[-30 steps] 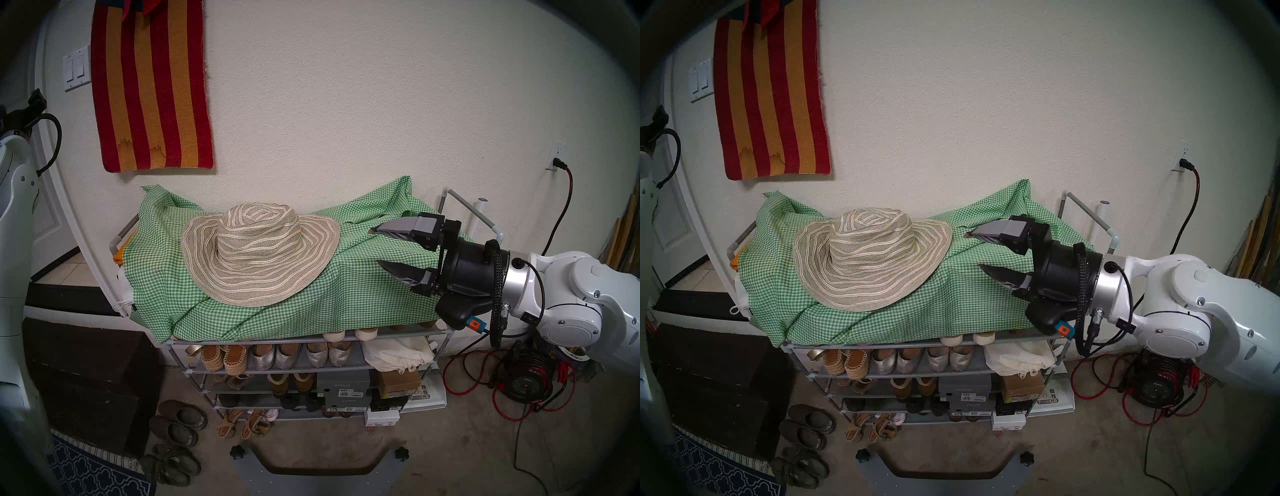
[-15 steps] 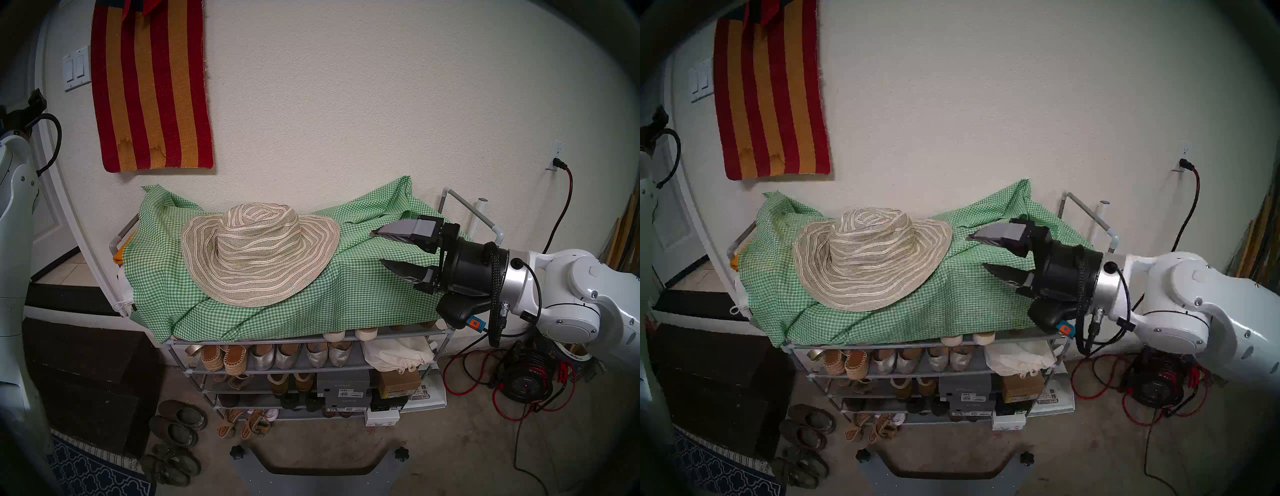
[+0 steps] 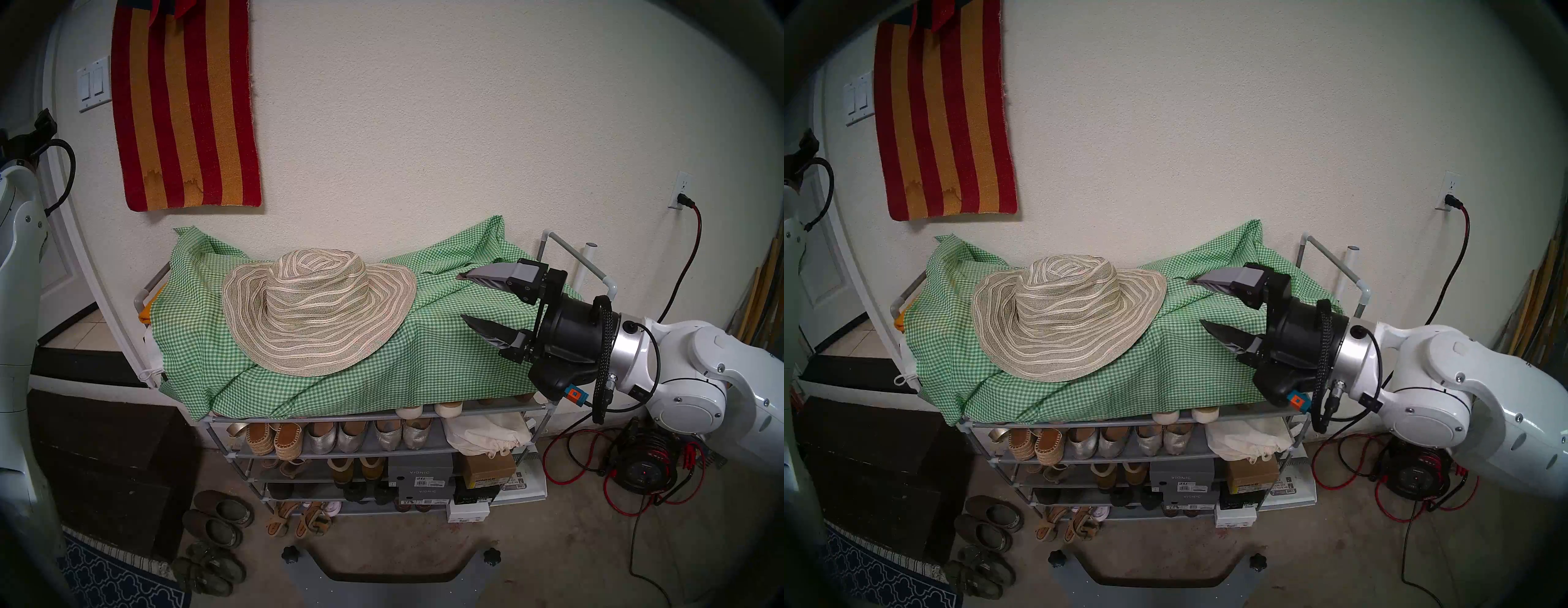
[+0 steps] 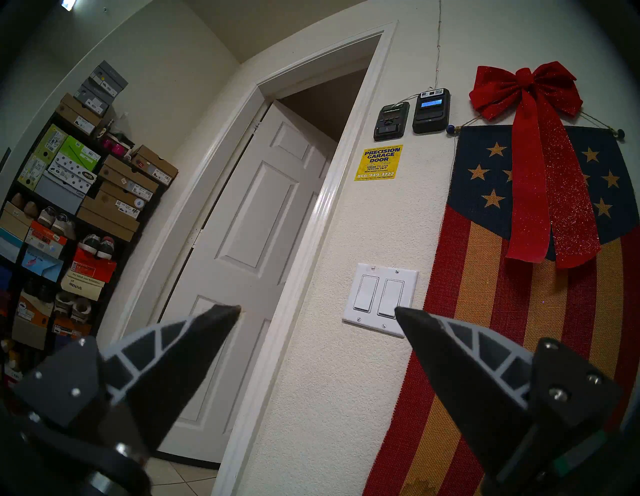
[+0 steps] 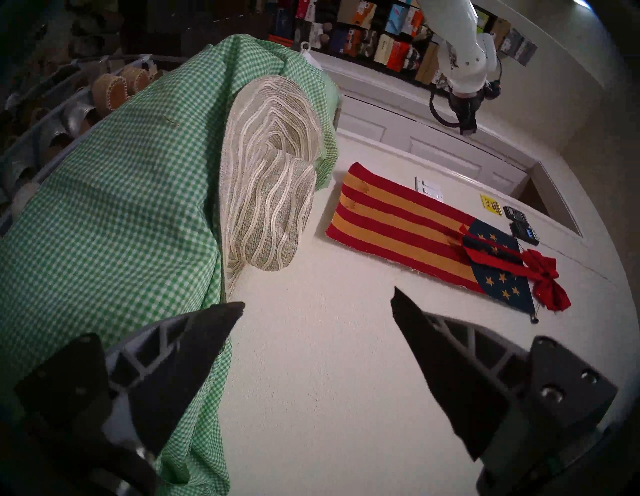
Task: Lift the object off the cloth, cover the shoe rack with the cloth, put the object back
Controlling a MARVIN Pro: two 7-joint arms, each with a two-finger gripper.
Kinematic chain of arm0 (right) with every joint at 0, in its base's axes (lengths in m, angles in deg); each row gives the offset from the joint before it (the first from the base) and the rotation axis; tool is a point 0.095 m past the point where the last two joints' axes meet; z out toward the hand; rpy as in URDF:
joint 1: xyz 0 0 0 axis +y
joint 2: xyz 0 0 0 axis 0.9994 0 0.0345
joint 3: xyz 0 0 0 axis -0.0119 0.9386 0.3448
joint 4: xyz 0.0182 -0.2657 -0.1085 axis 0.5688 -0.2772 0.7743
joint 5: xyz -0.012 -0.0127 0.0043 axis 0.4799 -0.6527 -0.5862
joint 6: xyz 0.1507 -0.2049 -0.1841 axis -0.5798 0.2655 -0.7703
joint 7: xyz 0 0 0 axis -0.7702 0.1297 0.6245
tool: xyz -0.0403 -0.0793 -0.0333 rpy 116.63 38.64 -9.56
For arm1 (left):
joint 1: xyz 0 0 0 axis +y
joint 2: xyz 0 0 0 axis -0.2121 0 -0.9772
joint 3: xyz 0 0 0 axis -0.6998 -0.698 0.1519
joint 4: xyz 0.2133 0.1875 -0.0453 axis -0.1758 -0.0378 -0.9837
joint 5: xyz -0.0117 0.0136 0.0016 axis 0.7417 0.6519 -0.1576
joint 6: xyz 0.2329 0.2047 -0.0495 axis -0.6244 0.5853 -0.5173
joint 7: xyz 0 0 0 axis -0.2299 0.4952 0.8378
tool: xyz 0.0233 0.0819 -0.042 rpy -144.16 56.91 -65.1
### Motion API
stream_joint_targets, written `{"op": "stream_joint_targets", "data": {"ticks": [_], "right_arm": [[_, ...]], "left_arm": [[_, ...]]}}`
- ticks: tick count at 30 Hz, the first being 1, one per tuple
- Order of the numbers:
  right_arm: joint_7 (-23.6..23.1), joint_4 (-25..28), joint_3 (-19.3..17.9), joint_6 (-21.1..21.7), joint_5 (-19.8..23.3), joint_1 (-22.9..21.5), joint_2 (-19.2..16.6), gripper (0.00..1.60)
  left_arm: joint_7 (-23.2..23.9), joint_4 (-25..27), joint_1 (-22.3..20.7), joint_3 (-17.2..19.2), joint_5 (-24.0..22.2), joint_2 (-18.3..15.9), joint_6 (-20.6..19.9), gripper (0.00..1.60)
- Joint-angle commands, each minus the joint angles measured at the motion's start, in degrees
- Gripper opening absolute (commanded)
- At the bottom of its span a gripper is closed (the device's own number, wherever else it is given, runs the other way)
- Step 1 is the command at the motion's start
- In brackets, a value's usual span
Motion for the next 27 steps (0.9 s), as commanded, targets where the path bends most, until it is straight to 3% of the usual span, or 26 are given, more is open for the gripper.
{"op": "stream_joint_targets", "data": {"ticks": [1,19,27], "right_arm": [[0.8,0.0,1.9,1.1,4.6,-1.3,4.9,1.60],[2.3,-0.2,8.5,3.2,16.6,-6.1,16.0,1.60],[1.9,-1.8,13.1,4.0,20.9,-8.8,21.4,1.60]], "left_arm": [[0.0,0.0,0.0,0.0,0.1,-0.1,0.0,1.60],[0.0,0.0,0.0,0.1,0.0,-0.2,0.0,1.60],[0.0,0.1,0.0,0.1,0.0,-0.2,0.0,1.60]]}}
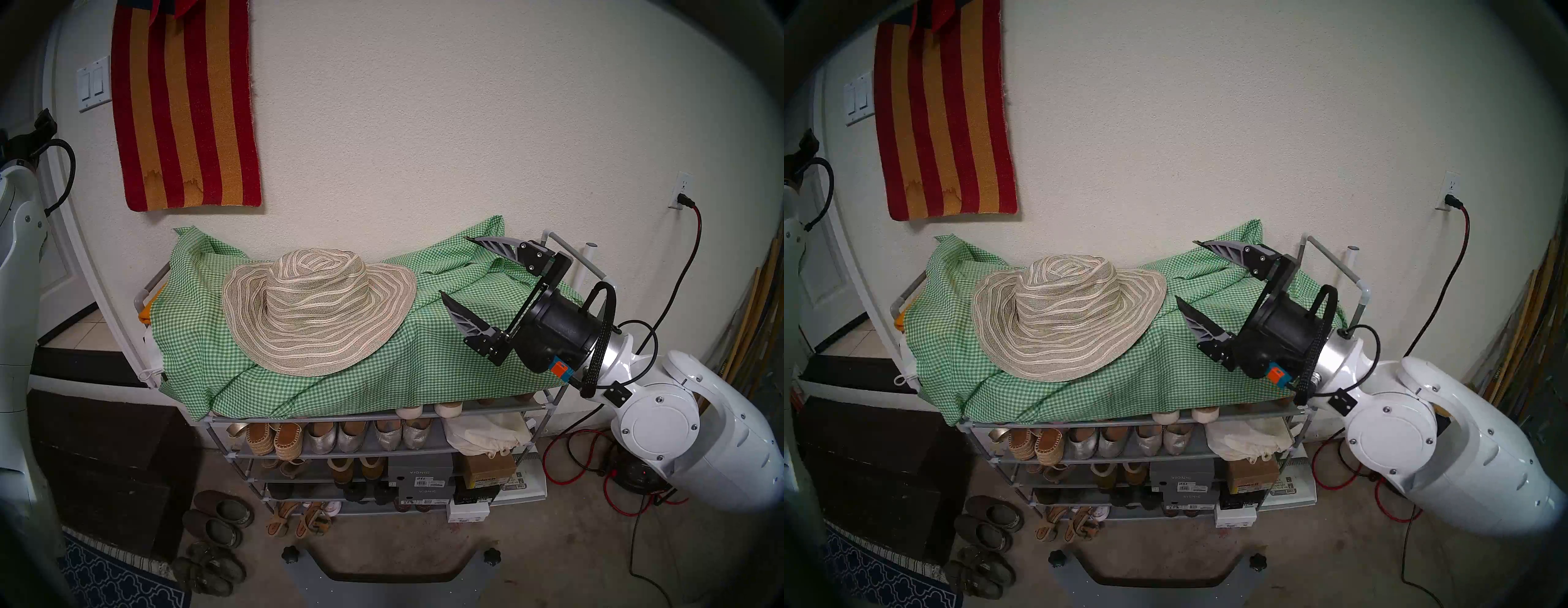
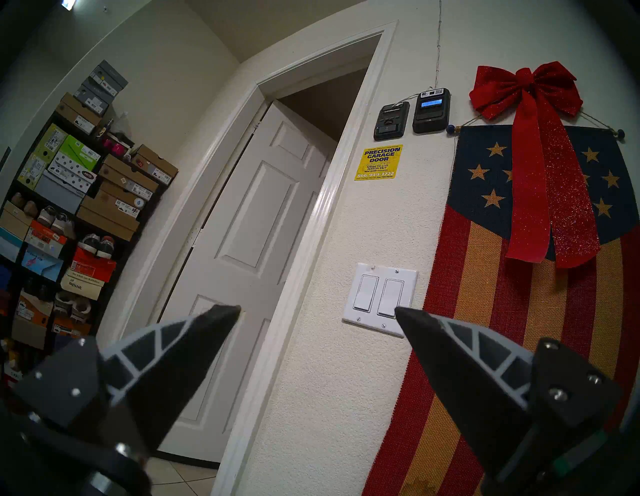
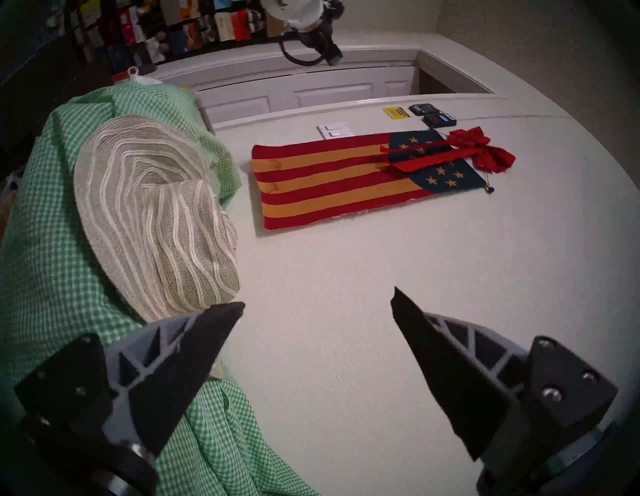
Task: Lift the object off the cloth, cover the shoe rack with the cloth, put the object back
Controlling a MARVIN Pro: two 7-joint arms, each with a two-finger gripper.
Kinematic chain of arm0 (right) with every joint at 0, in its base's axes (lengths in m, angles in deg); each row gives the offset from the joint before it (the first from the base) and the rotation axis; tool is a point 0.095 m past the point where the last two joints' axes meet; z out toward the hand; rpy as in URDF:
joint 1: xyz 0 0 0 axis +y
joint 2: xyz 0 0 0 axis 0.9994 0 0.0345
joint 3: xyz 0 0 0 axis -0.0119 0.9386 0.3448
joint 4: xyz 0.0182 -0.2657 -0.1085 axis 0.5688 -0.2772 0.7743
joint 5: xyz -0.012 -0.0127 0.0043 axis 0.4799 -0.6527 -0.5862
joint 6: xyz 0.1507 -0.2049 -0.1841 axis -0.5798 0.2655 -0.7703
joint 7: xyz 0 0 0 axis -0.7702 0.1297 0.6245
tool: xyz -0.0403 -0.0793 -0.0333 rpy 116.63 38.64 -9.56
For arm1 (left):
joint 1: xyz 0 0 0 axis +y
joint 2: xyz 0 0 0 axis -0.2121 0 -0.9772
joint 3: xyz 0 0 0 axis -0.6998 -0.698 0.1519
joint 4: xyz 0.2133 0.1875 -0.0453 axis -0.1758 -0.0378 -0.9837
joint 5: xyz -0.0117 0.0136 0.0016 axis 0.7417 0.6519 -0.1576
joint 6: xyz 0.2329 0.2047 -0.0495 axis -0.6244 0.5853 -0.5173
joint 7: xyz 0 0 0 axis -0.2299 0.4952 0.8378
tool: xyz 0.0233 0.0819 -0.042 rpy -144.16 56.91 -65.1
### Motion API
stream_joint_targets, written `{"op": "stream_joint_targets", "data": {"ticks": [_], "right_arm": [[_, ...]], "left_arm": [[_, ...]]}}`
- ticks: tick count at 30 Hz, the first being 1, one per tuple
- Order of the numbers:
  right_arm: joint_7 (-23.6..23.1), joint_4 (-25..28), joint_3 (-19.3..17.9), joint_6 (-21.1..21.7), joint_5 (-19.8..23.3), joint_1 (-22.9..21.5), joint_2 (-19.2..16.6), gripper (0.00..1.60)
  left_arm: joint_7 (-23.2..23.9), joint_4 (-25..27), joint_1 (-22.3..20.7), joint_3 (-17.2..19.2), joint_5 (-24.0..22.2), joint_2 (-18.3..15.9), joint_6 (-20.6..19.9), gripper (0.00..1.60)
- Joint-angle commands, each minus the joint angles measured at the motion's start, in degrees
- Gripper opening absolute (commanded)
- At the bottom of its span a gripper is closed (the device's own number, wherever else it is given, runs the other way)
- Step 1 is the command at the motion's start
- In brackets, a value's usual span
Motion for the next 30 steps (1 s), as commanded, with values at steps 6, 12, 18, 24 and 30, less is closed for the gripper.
{"op": "stream_joint_targets", "data": {"ticks": [6,12,18,24,30], "right_arm": [[-1.2,-2.9,6.5,1.0,4.9,-5.2,9.1,1.60],[-3.9,-5.7,10.8,2.0,6.0,-9.8,13.8,1.60],[-6.6,-8.5,14.3,2.9,7.0,-14.3,17.9,1.60],[-9.1,-11.6,17.3,3.5,9.1,-17.7,21.2,1.60],[-11.3,-15.7,20.6,3.8,11.3,-21.6,25.0,1.60]], "left_arm": [[0.0,0.0,0.0,0.0,0.1,-0.1,0.0,1.60],[0.0,0.0,0.0,0.0,0.1,-0.2,0.0,1.60],[0.0,0.0,0.0,0.1,0.1,-0.2,0.0,1.60],[0.0,0.1,0.0,0.1,0.1,-0.2,0.0,1.60],[-0.1,0.1,0.0,0.1,0.1,-0.2,0.0,1.60]]}}
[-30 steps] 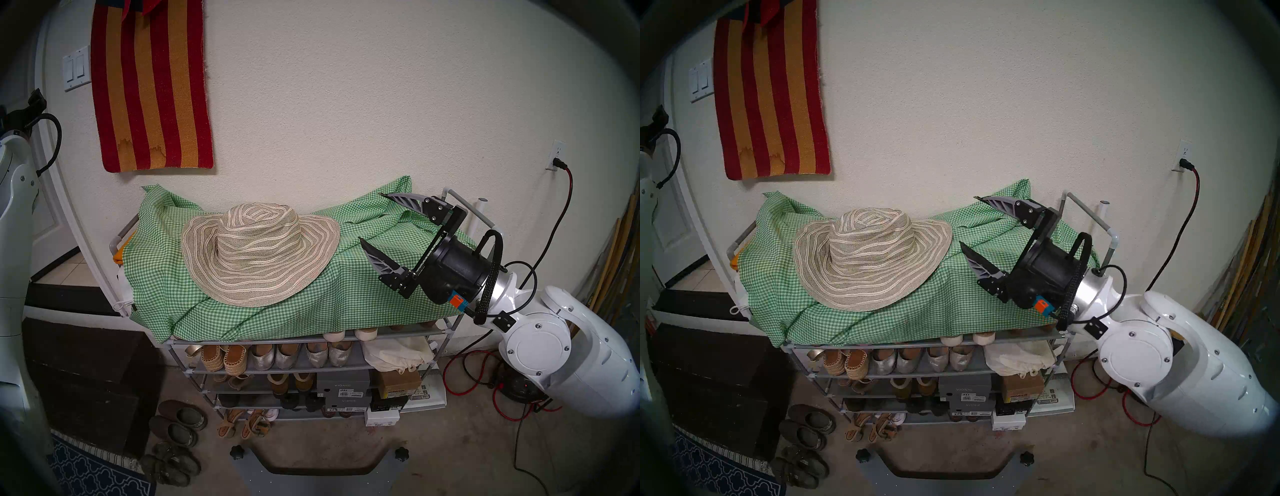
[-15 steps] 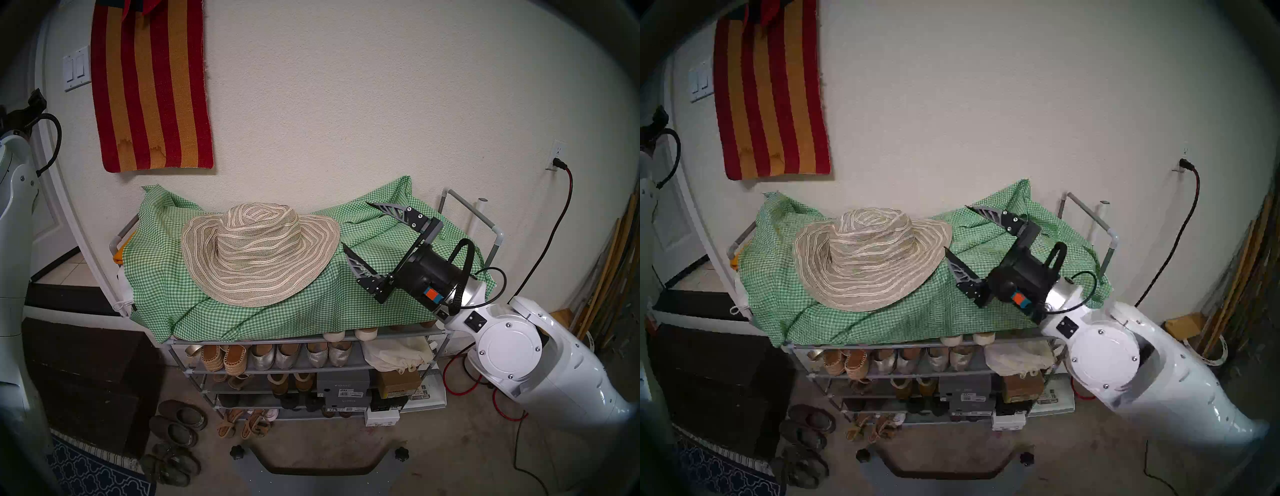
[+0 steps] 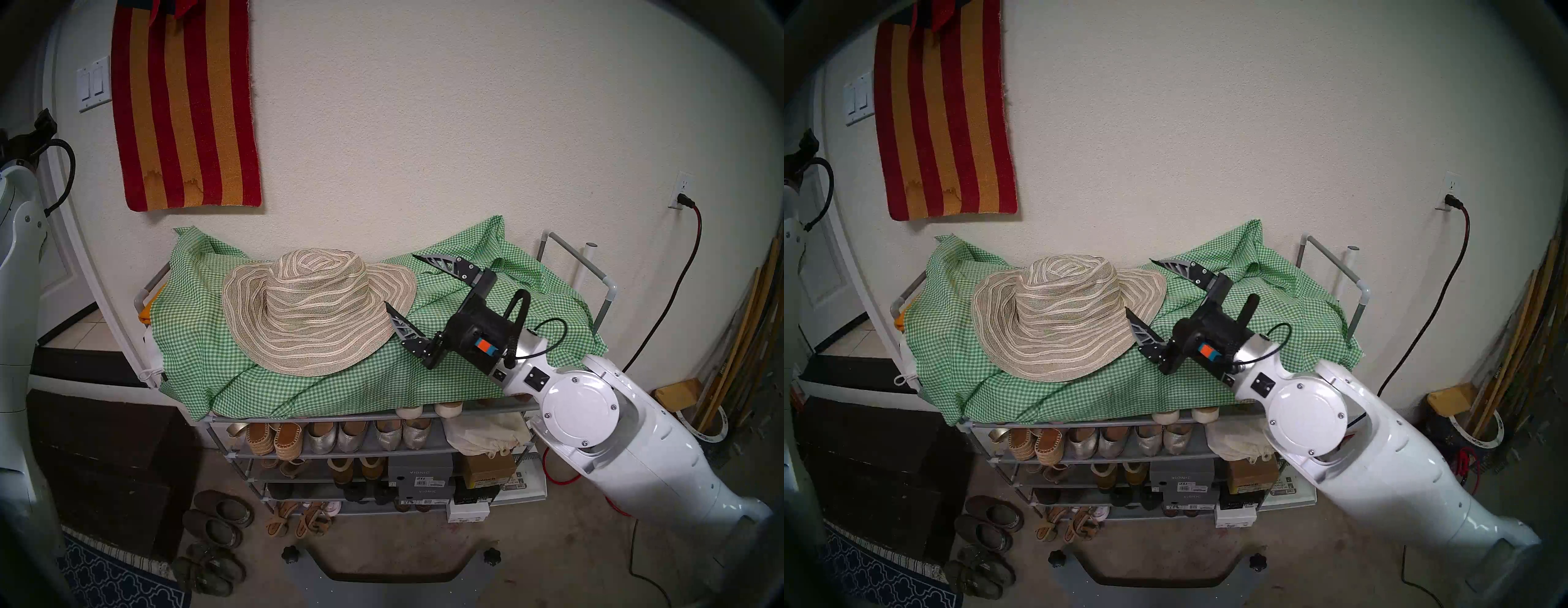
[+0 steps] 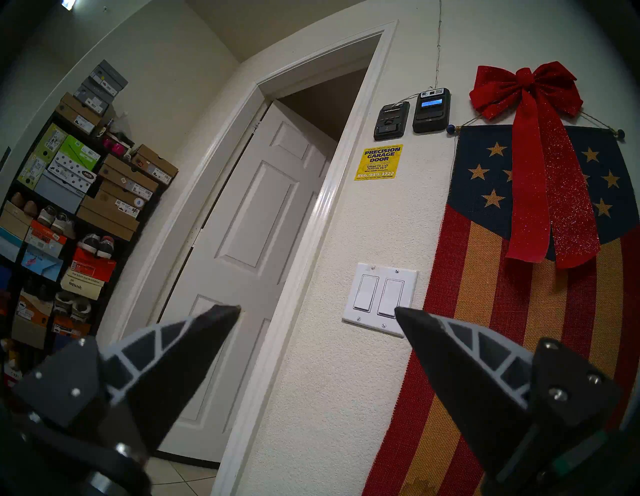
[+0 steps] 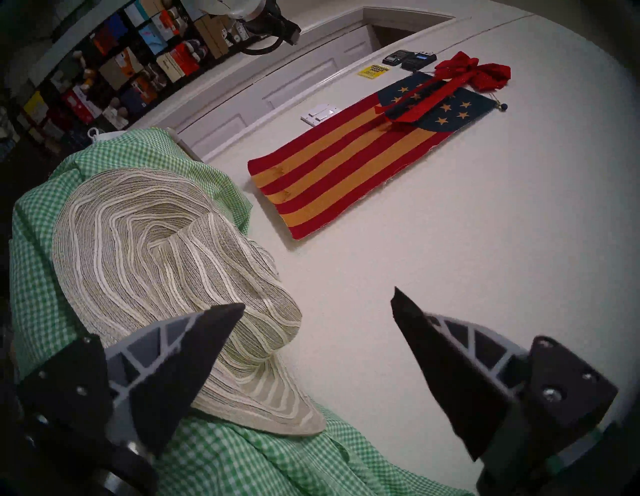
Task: Lift the object off the cloth, cover the shoe rack with the cloth, put the object back
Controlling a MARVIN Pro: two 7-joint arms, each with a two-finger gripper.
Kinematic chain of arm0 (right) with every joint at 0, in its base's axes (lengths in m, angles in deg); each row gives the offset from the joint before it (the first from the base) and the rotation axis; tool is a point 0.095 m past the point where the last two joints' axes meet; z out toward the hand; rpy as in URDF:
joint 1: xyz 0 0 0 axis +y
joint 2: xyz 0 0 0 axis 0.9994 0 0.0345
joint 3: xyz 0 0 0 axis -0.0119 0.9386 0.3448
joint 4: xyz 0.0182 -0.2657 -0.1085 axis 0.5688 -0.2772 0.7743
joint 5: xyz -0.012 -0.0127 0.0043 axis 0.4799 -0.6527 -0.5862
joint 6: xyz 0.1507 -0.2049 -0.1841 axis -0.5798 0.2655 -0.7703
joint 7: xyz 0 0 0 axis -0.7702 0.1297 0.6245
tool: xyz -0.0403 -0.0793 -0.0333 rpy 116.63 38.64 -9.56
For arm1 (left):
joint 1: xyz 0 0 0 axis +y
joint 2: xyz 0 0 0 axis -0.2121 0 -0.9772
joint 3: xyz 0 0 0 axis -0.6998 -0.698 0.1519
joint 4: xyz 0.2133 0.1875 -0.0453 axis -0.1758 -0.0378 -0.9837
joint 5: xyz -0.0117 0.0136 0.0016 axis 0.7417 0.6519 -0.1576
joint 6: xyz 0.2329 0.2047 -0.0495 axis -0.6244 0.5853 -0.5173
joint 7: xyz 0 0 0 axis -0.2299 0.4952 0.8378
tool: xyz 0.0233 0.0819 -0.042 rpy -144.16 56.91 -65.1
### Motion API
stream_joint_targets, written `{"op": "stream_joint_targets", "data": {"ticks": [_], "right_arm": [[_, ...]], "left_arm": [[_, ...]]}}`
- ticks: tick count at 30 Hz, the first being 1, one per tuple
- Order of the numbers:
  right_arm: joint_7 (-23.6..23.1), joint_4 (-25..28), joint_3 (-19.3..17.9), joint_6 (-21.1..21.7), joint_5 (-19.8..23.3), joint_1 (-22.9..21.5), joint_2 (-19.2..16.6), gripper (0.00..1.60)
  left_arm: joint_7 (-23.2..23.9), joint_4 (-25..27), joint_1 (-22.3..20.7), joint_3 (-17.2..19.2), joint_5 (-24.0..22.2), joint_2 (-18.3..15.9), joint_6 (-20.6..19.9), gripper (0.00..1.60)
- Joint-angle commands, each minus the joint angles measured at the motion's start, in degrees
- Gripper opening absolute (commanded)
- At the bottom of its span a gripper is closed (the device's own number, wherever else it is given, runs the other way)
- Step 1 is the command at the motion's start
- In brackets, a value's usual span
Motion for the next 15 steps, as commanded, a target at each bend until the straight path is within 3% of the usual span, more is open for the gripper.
{"op": "stream_joint_targets", "data": {"ticks": [1,15], "right_arm": [[-2.0,-3.5,3.3,0.0,2.6,-5.9,5.9,1.60],[-4.6,-19.0,7.4,-2.2,9.7,-15.7,15.6,1.60]], "left_arm": [[0.0,0.0,0.0,0.0,0.2,-0.2,0.0,1.60],[-0.1,0.0,0.0,0.0,0.4,-0.2,0.1,1.60]]}}
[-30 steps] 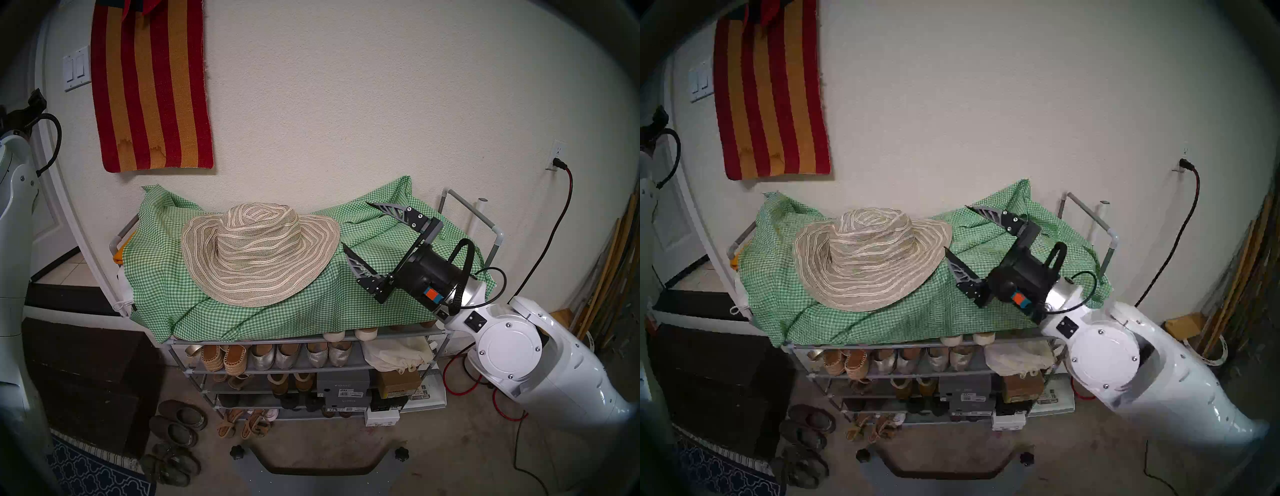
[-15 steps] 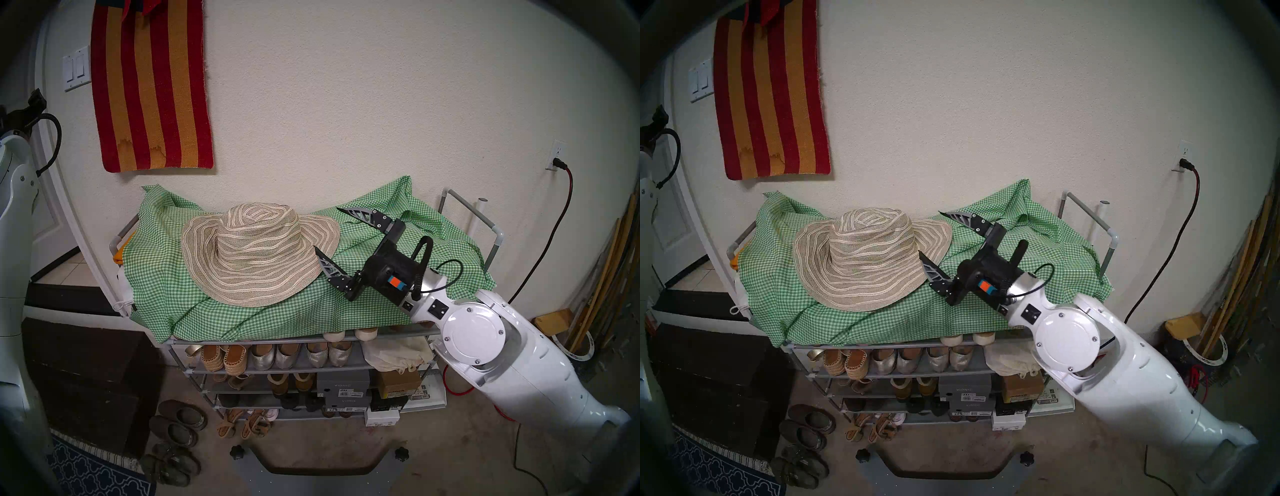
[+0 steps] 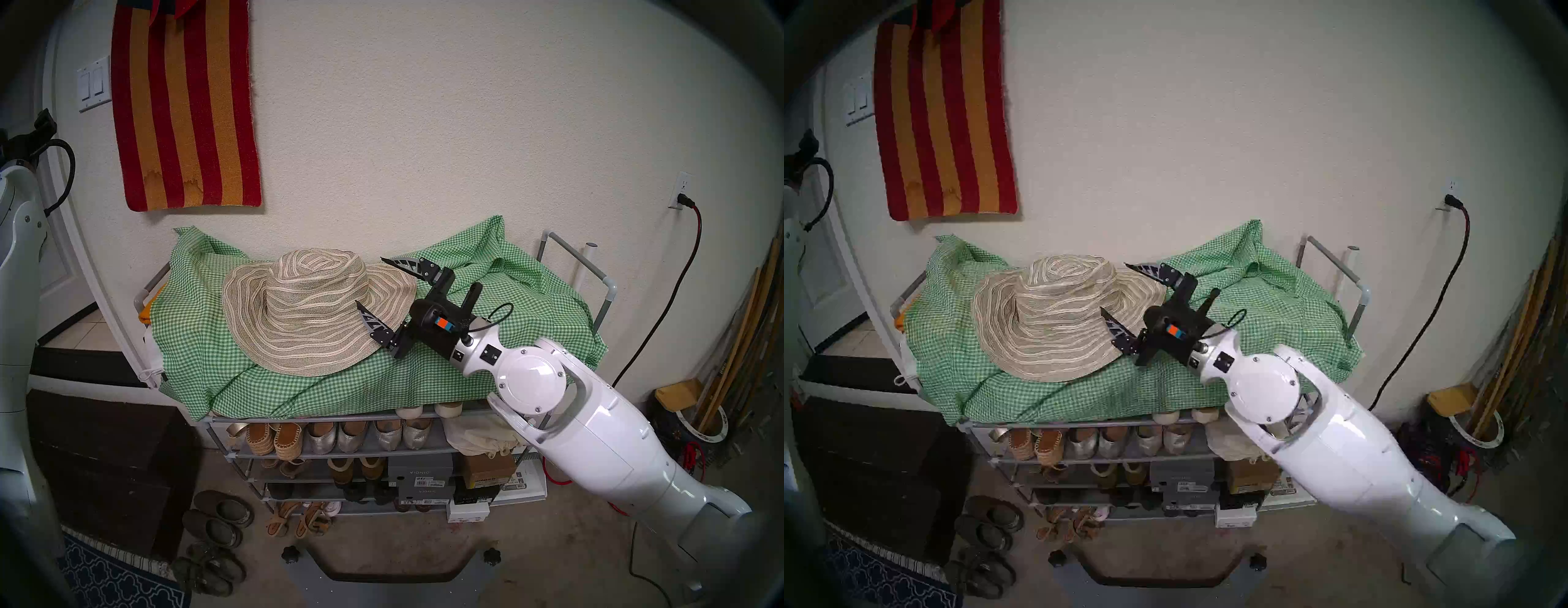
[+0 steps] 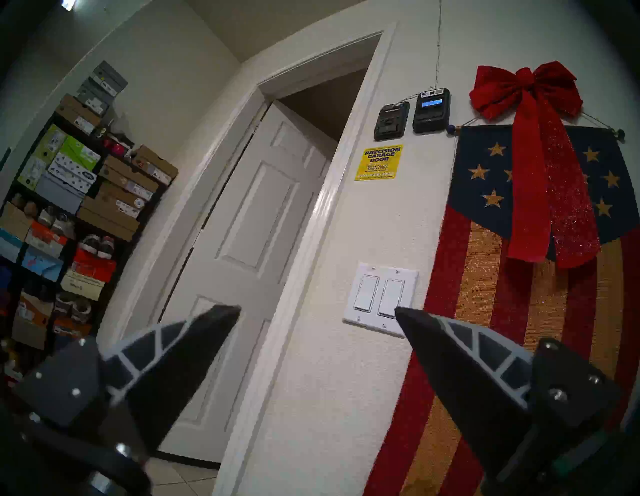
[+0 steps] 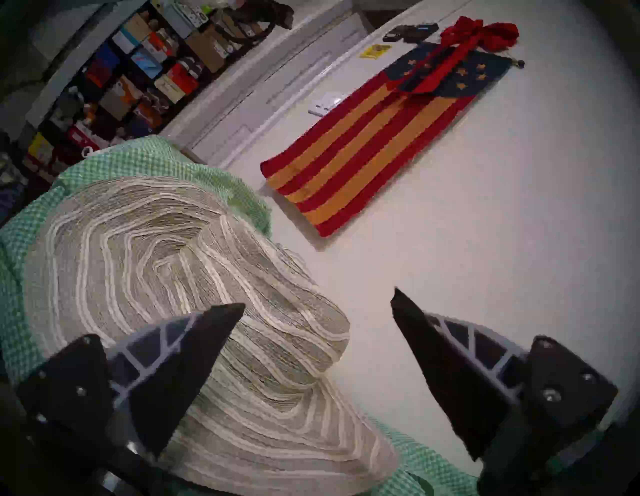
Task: Lift the object off the cloth, cover the shoe rack with the cloth, put the object back
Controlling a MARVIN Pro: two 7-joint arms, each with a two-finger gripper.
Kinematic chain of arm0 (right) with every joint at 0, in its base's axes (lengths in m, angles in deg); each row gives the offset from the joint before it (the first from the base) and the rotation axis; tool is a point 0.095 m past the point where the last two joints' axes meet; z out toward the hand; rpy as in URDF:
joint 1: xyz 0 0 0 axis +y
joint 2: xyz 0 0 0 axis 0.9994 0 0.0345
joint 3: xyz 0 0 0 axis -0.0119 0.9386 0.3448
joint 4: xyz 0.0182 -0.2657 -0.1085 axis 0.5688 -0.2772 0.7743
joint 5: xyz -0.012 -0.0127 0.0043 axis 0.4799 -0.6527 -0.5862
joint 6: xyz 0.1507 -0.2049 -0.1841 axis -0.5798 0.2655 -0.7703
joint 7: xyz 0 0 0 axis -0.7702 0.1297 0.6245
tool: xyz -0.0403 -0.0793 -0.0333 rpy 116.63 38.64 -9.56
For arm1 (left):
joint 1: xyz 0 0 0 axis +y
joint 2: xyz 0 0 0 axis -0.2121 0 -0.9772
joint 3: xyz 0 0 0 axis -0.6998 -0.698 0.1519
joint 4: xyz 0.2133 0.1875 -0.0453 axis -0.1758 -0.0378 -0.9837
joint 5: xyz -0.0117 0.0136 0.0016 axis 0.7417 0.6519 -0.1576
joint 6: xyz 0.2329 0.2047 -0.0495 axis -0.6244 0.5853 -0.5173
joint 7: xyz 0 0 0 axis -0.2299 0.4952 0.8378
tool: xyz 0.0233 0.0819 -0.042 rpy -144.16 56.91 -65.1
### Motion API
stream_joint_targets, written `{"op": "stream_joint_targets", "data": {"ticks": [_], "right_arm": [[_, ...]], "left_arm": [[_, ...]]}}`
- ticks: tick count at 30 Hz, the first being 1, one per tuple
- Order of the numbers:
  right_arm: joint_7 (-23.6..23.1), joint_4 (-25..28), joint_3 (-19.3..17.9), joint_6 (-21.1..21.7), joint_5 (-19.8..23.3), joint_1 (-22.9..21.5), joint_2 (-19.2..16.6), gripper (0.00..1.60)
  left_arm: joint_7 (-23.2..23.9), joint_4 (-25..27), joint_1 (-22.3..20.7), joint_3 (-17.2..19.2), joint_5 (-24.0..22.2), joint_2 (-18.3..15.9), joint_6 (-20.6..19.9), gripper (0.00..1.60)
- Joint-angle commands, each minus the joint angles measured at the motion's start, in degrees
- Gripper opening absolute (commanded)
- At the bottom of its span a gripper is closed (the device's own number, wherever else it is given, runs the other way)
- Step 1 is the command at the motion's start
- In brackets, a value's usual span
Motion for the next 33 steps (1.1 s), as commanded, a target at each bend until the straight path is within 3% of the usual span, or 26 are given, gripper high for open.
{"op": "stream_joint_targets", "data": {"ticks": [1,14,18,19,20,28,33], "right_arm": [[-0.5,-6.2,1.3,-2.2,3.6,-6.2,6.2,1.60],[-4.9,-21.3,3.4,-10.3,8.5,-14.4,14.5,1.60],[-10.1,-23.9,2.8,-14.9,11.7,-15.4,12.4,1.60],[-9.6,-23.5,3.4,-13.6,12.8,-16.2,11.3,1.60],[-11.9,-24.6,3.1,-16.1,13.7,-16.8,10.8,1.60],[-20.2,-22.1,3.5,-14.6,18.2,-21.7,3.6,1.60],[-25.6,-20.8,3.5,-12.9,18.0,-25.4,1.0,1.60]], "left_arm": [[0.0,0.0,0.0,0.0,0.3,-0.2,0.1,1.60],[-0.1,0.0,-0.1,-0.2,0.9,-0.1,0.2,1.60],[-0.1,-0.1,-0.2,-0.2,1.1,-0.1,0.4,1.60],[-0.1,-0.1,-0.2,-0.3,1.1,-0.1,0.4,1.60],[-0.1,-0.1,-0.2,-0.3,1.2,-0.1,0.4,1.60],[0.0,-0.1,-0.1,-0.2,1.3,0.0,0.5,1.60],[0.0,-0.1,-0.1,-0.2,1.4,0.0,0.5,1.60]]}}
